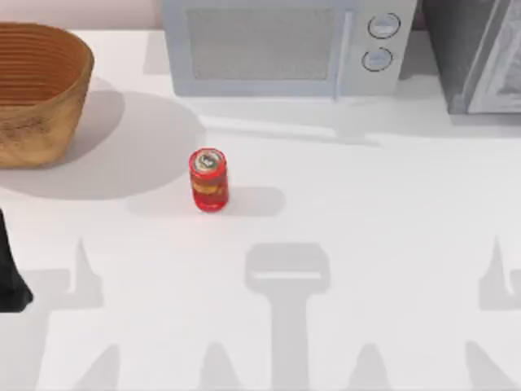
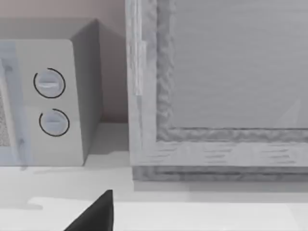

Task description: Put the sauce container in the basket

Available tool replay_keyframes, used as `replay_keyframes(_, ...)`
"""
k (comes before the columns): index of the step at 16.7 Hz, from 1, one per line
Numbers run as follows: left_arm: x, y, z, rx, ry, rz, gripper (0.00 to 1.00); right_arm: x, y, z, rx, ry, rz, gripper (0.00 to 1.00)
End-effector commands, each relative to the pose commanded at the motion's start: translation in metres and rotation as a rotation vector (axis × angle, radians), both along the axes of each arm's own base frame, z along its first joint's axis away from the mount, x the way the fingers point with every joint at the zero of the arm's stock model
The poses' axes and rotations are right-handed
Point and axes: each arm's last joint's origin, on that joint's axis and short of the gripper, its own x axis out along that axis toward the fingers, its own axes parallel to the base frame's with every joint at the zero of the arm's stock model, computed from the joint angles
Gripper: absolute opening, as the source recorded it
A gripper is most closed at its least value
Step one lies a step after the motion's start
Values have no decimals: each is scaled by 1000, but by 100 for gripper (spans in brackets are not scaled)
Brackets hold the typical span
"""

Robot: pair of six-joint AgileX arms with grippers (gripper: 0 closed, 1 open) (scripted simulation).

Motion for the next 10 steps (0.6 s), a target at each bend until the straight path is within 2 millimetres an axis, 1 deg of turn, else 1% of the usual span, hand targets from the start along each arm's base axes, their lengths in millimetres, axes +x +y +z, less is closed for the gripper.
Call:
replay_keyframes(3, 0, 0, 1, 1, 2, -5, 100, 0, 0, 0, 0, 0, 0, 100)
replay_keyframes(6, 5, -2, 7, 6, 16, -54, 100, 0, 0, 0, 0, 0, 0, 100)
replay_keyframes(10, 21, -6, 24, 13, 59, -192, 100, 0, 0, 0, 0, 0, 0, 100)
